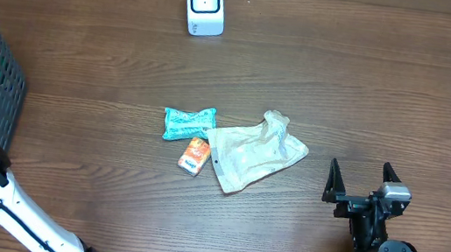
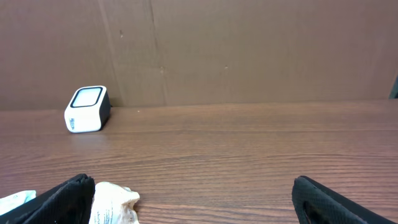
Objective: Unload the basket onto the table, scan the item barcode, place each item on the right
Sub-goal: 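Grasp the small green-white tissue pack with the left gripper, then lift the tissue pack out and carry it to the table center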
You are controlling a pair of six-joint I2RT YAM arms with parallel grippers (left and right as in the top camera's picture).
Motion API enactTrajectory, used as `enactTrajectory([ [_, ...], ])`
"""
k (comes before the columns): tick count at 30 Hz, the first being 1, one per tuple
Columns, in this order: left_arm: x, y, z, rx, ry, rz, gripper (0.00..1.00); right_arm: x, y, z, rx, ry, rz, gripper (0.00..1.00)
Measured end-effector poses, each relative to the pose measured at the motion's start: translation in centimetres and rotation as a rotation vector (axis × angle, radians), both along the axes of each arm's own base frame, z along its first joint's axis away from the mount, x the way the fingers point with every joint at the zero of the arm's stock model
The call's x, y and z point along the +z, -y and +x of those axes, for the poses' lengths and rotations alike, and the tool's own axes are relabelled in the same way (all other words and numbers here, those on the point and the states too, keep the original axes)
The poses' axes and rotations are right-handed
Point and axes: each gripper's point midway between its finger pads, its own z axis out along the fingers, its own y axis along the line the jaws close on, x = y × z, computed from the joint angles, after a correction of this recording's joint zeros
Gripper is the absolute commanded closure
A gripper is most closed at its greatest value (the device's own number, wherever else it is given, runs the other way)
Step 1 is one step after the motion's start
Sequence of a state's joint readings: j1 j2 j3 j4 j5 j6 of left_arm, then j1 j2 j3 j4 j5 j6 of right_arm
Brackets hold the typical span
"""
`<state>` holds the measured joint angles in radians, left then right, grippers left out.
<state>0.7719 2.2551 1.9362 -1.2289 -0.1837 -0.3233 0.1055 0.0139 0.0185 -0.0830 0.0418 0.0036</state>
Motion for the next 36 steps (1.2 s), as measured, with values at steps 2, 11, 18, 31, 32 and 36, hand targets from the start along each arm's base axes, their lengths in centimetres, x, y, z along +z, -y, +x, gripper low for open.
enactTrajectory([
  [2,0.2,0.2,-0.2,0.0,-0.003,-0.003,0.96,0.0,0.0,0.0,0.0,0.0,0.0,0.0],
  [11,9.3,0.4,-0.4,0.022,0.145,0.137,0.96,0.0,0.0,0.0,0.0,0.0,0.0,0.0],
  [18,20.7,2.3,-2.3,0.025,0.344,0.326,0.96,0.0,0.0,0.0,0.0,0.0,0.0,0.0],
  [31,16.8,2.4,-3.3,-0.061,0.311,0.248,0.0,0.0,0.0,0.0,0.0,0.0,0.0,0.0],
  [32,15.6,2.1,-3.0,-0.093,0.313,0.237,0.0,0.0,0.0,0.0,0.0,0.001,0.0,0.0],
  [36,11.6,1.7,-3.1,-0.186,0.293,0.19,0.0,0.0,0.0,0.0,0.0,0.0,0.0,0.0],
])
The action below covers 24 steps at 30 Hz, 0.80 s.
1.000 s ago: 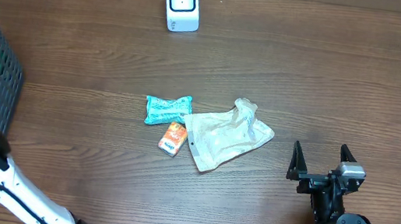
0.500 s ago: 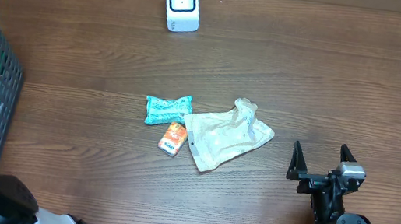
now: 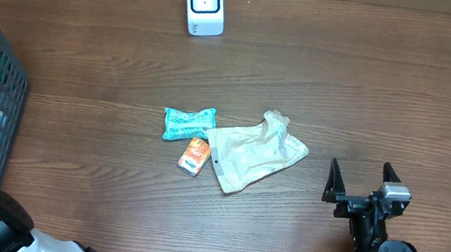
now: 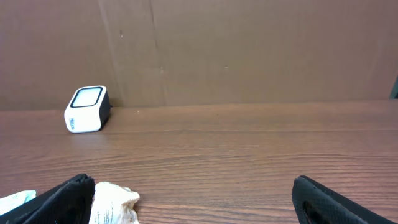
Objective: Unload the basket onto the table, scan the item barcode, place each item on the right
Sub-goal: 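Lift the tissue pack out and carry it to the table center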
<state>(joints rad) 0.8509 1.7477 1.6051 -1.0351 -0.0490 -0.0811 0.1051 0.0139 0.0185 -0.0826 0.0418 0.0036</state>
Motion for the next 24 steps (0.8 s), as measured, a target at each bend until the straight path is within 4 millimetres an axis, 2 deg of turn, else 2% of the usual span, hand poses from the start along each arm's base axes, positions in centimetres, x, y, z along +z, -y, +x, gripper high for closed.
enactTrajectory([
  [3,-1.7,-0.3,0.8,-0.093,0.001,0.025,0.0,0.0,0.0,0.0,0.0,0.0,0.0,0.0],
  [9,-4.0,-1.1,2.0,-0.237,-0.015,0.065,0.0,0.0,0.0,0.0,0.0,0.0,0.0,0.0],
  [12,-6.0,-1.0,2.4,-0.278,-0.041,0.035,0.03,0.0,0.0,0.0,0.0,0.0,0.0,0.0],
  [15,-8.8,-0.7,2.5,-0.311,-0.078,-0.022,0.07,0.0,0.0,0.0,0.0,0.0,0.0,0.0],
  [20,-12.1,-0.2,2.3,-0.338,-0.121,-0.092,0.34,0.0,0.0,0.0,0.0,0.0,0.0,0.0],
  [24,-12.6,-0.1,2.4,-0.346,-0.121,-0.102,0.47,0.0,0.0,0.0,0.0,0.0,0.0,0.0],
])
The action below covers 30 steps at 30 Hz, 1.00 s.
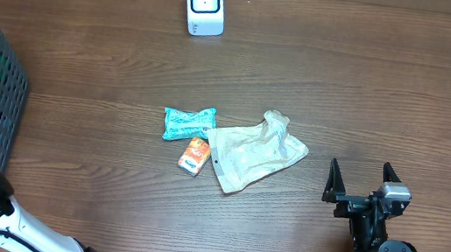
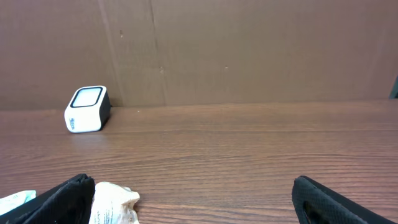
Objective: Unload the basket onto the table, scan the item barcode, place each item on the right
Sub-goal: 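Lift the tissue pack out and carry it to the table center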
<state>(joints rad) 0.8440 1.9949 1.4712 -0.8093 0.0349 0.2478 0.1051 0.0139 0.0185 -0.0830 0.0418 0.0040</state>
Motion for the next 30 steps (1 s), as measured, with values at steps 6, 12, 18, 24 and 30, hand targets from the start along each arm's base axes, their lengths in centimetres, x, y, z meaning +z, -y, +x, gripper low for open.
enactTrajectory([
  [6,0.1,-0.2,0.3,-0.005,0.011,0.008,0.96,0.0,0.0,0.0,0.0,0.0,0.0,0.0],
  [12,0.1,-0.1,-0.2,0.034,-0.011,0.004,0.96,0.0,0.0,0.0,0.001,0.0,0.0,0.0],
  [18,1.4,0.6,-2.2,0.152,-0.102,-0.031,0.96,0.0,0.0,0.0,0.0,0.0,0.0,0.0],
  [24,11.8,-1.1,-0.9,0.27,0.06,0.093,0.96,0.0,0.0,0.0,0.0,0.0,0.0,0.0],
  [30,29.9,2.3,-0.8,0.292,0.521,0.266,0.96,0.0,0.0,0.0,0.0,0.001,0.0,0.0],
])
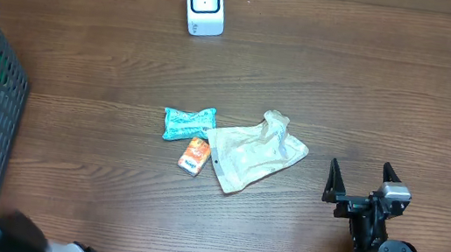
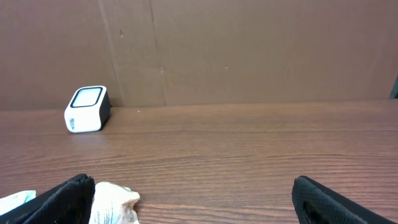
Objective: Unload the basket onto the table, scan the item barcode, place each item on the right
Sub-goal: 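Lift the tissue pack out and carry it to the table center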
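Note:
The white barcode scanner (image 1: 204,5) stands at the table's far edge and shows at the left of the right wrist view (image 2: 87,109). Mid-table lie a teal packet (image 1: 188,123), a small orange packet (image 1: 195,155) and a crumpled beige bag (image 1: 253,152) touching each other. In the wrist view the bag (image 2: 112,202) peeks beside my left finger. My right gripper (image 1: 362,182) (image 2: 189,193) rests open to the right of the bag, holding nothing. Of the left arm only a blurred stretch shows at the bottom left; its gripper is out of view.
A dark mesh basket fills the left edge of the table. A brown cardboard wall (image 2: 249,50) rises behind the scanner.
The left arm, which stood dark in front of the basket at the left edge, is now only a pale blur in the bottom-left corner. Right gripper, items and scanner are unmoved.
First the left arm's dark links lay over the basket at the left edge. Then it showed lower, in the bottom-left corner. Then it was up by the basket again, and now is a blur low in the corner. The right gripper stayed open throughout; the items lay still.

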You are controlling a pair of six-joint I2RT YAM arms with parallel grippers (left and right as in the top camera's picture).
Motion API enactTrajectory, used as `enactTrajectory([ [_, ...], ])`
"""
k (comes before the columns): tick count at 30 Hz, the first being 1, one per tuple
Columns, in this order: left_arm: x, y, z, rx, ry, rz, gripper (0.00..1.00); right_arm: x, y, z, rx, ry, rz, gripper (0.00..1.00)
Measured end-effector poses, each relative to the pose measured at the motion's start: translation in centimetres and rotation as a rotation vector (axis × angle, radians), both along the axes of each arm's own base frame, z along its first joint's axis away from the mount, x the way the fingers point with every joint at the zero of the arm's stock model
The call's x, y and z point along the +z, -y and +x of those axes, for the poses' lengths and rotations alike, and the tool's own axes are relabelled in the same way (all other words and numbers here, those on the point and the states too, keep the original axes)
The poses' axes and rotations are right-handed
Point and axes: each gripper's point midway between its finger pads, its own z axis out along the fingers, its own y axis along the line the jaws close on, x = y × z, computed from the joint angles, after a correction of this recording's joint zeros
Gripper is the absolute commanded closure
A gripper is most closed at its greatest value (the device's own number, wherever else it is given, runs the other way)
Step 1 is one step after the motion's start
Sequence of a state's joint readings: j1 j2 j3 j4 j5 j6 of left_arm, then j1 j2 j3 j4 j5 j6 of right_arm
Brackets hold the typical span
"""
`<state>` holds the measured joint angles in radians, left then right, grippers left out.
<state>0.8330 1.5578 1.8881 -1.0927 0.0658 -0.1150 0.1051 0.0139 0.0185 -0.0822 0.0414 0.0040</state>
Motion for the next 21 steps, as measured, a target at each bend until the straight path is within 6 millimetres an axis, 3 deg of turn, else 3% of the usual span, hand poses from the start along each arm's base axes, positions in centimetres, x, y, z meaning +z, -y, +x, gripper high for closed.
enactTrajectory([
  [2,4.4,3.6,-0.4,-0.065,0.116,0.039,0.96,0.0,0.0,0.0,0.0,0.0,0.0,0.0],
  [4,6.6,8.1,-0.7,-0.167,0.179,0.028,0.96,0.0,0.0,0.0,0.0,0.0,0.0,0.0],
  [6,7.0,13.7,-1.0,-0.301,0.187,-0.023,0.96,0.0,0.0,0.0,0.0,-0.001,-0.001,0.0],
  [8,6.3,17.7,-1.2,-0.412,0.16,-0.075,0.95,0.0,0.0,0.0,0.0,0.0,0.0,0.0],
  [10,4.3,21.7,-1.2,-0.532,0.098,-0.139,0.96,0.0,0.0,0.0,0.0,-0.001,0.0,0.0],
  [14,-0.9,27.4,0.2,-0.732,-0.032,-0.232,0.95,0.0,0.0,0.0,0.0,-0.001,0.0,0.0],
  [18,-8.5,31.4,2.1,-0.85,-0.166,-0.297,0.96,0.0,0.0,0.0,0.0,0.0,0.0,0.0],
  [21,-13.9,32.8,3.0,-0.858,-0.237,-0.319,0.96,0.0,0.0,0.0,0.0,0.0,0.0,0.0],
])
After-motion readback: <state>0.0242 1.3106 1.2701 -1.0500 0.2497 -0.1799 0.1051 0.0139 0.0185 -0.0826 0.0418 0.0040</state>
